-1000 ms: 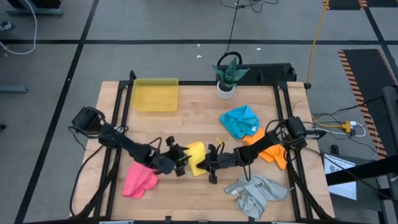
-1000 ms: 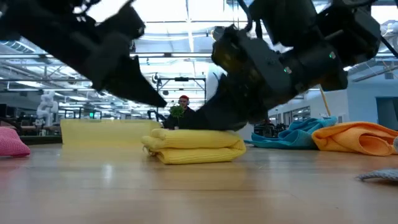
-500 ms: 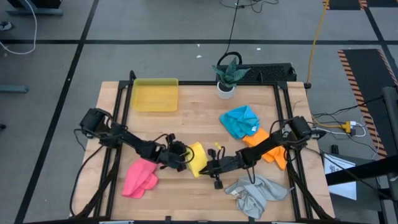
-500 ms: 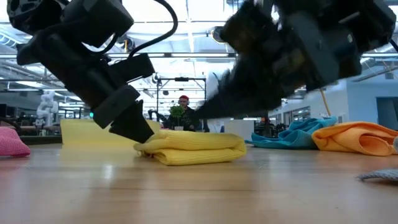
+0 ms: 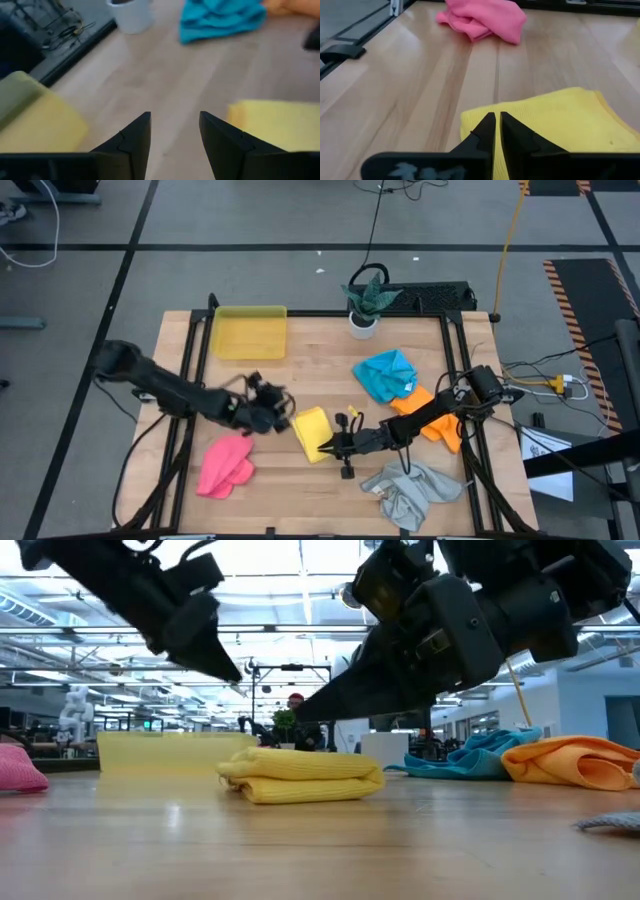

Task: Fold microfiber towels
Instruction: Put the yellow microfiber cloth into the yellow bin

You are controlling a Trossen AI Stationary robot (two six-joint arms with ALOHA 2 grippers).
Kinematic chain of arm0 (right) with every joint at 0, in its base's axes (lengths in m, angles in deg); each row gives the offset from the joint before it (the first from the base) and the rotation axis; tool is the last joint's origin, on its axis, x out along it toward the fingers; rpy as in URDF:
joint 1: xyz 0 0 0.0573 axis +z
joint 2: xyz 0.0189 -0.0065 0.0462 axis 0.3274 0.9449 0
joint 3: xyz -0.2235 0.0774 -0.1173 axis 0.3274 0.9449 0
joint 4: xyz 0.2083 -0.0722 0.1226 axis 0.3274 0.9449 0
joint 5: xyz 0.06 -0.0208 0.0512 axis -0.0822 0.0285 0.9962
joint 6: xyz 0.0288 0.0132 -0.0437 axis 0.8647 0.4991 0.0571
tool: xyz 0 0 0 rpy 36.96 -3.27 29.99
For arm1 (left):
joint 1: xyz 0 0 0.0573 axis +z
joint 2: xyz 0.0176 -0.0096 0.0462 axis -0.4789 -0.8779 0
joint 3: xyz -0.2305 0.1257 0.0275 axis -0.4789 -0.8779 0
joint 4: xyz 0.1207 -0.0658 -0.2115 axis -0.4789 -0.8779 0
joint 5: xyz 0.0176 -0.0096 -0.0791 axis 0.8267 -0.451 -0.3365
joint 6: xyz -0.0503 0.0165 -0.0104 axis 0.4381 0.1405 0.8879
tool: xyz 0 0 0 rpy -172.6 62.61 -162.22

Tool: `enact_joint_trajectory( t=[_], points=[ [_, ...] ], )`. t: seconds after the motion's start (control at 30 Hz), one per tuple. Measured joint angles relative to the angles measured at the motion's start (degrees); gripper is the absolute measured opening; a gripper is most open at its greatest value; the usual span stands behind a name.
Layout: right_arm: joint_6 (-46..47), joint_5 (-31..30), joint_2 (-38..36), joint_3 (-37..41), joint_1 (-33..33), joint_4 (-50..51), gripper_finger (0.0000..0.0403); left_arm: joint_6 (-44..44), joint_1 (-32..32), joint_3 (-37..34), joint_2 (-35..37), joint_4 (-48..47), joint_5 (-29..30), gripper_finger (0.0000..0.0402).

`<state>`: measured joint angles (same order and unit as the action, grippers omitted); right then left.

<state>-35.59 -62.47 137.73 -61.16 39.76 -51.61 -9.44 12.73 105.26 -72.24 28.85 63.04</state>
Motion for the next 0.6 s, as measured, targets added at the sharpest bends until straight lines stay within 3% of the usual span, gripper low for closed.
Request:
enact_joint_trajectory(
  t=[0.1,0.23,0.47,0.6],
  points=[
    [-0.3,-0.1,0.0,0.0,0.0,-0.2,0.0018,-0.1,5.9,-0.1,4.7,-7.9,-2.2,0.0170],
    [-0.3,-0.2,-0.1,0.0,0.0,-0.5,0.0018,-2.5,16.5,-0.1,5.5,-13.0,-4.6,0.0170],
    [-0.3,-0.2,-0.1,0.0,0.0,-0.8,0.0018,-13.3,37.4,-0.1,4.3,-4.6,-14.9,0.0168],
    [-0.3,-0.2,-0.1,0.0,0.0,-0.7,0.0018,-17.4,46.6,0.0,4.3,1.3,-24.6,0.0135]
  ],
)
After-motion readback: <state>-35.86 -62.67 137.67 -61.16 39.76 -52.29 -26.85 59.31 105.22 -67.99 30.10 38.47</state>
